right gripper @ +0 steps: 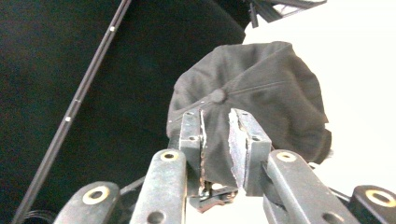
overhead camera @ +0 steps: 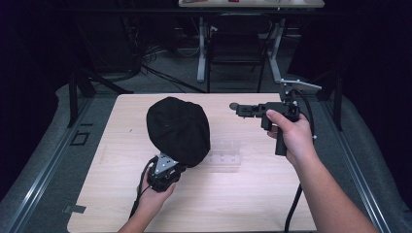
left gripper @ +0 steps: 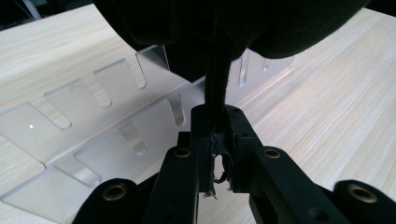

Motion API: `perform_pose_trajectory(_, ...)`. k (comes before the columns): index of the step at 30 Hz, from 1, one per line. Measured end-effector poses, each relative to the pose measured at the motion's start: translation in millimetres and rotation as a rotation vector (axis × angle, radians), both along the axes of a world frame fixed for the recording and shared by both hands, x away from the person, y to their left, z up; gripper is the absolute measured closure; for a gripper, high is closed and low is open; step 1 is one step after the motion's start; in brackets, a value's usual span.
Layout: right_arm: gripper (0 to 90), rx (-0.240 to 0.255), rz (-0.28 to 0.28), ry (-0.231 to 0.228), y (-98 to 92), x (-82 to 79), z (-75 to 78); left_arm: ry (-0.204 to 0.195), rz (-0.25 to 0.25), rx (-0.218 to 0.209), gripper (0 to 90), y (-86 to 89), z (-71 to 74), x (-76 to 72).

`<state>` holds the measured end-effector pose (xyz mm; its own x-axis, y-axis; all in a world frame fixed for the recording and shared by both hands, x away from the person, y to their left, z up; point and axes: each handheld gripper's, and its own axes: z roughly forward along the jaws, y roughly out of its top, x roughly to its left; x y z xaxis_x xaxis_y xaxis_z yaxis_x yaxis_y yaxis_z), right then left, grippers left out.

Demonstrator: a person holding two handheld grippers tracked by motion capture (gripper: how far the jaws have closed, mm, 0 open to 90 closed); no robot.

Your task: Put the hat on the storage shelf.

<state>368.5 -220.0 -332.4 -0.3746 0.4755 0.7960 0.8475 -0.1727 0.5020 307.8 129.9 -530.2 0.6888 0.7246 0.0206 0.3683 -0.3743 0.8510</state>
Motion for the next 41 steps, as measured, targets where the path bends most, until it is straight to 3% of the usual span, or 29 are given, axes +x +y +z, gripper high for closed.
perform_pose_trajectory(3, 74.3, -0.028, -0.007, -0.01, -2.3, -3.8, -0.5, 0.01, 0.008, -0.025, 83.1, 2.4, -3.5, -1.5)
perform_pose_trajectory(8, 74.0, -0.045, -0.02, -0.016, -6.1, -7.5, -2.4, 0.01, 0.008, -0.018, 81.5, 2.9, -3.6, -2.2)
perform_pose_trajectory(15, 73.8, -0.132, -0.052, -0.048, -12.6, -13.2, -5.9, 0.007, 0.033, -0.018, 65.6, 8.4, -4.8, -3.2)
perform_pose_trajectory(24, 73.4, -0.215, -0.071, -0.081, -17.9, -28.4, -12.5, 0.044, 0.046, -0.049, 50.2, 23.3, 0.0, -11.0)
perform_pose_trajectory(33, 70.4, -0.322, -0.096, -0.117, -23.3, -43.3, -23.3, 0.082, 0.078, -0.068, 44.7, 49.0, 4.5, -20.3)
perform_pose_trajectory(38, 68.9, -0.375, -0.103, -0.138, -24.5, -52.0, -34.7, 0.087, 0.096, -0.107, 44.6, 58.3, -0.7, -21.4)
perform_pose_trajectory(41, 66.7, -0.39, -0.106, -0.15, -25.5, -57.9, -41.7, 0.098, 0.104, -0.107, 43.9, 60.4, -6.8, -21.3)
